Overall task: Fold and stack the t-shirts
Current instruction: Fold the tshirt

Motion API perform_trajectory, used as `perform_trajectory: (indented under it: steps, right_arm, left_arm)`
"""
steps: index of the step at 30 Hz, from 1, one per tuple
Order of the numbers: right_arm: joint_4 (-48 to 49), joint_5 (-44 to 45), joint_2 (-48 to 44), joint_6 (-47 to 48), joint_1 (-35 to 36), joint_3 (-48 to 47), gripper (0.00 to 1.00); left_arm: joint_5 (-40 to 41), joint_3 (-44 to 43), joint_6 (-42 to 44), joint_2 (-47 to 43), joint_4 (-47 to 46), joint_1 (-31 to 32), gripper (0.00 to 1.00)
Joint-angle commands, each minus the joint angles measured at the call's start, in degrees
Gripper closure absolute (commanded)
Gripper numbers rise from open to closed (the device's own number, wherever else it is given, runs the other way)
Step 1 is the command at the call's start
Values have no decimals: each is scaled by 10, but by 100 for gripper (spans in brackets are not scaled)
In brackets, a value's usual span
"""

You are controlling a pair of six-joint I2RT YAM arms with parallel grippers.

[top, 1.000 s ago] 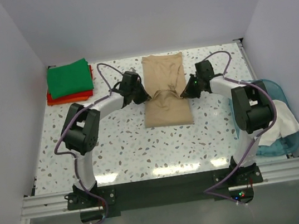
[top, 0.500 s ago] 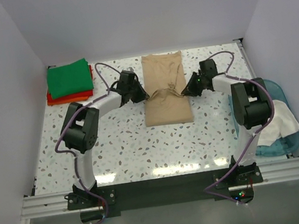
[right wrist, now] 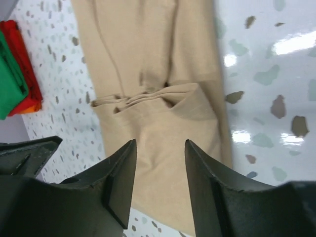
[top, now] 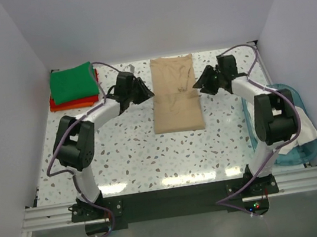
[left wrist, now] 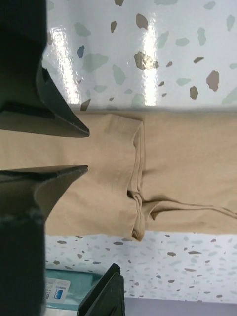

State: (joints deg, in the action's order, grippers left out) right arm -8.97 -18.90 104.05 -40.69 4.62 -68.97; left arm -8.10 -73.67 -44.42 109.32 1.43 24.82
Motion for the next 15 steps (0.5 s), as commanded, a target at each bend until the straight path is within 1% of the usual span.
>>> perform_trajectory:
  steps: [1, 2, 5, 7, 11, 15]
  right_arm:
    - [2, 35, -50, 40, 39, 2, 54]
    - [2, 36, -46, 45, 56, -4, 56]
    - [-8, 35, -14, 53, 83, -31, 62]
    - [-5, 21, 14, 54, 89, -42, 66]
    - [-19, 7, 68, 68, 89, -88, 69]
    - [-36, 3, 119, 75, 81, -121, 72]
  left_arm:
    - [-6, -4, 25, -24, -43, 22, 70]
    - [-17, -16, 28, -2, -37, 35, 78]
    - [-40, -70, 37, 47, -20, 54, 87]
    - [-47, -102, 39, 71, -17, 59, 91]
    - [-80, -147, 43, 134, -17, 59, 92]
    - [-68, -182, 57, 173, 9, 52, 92]
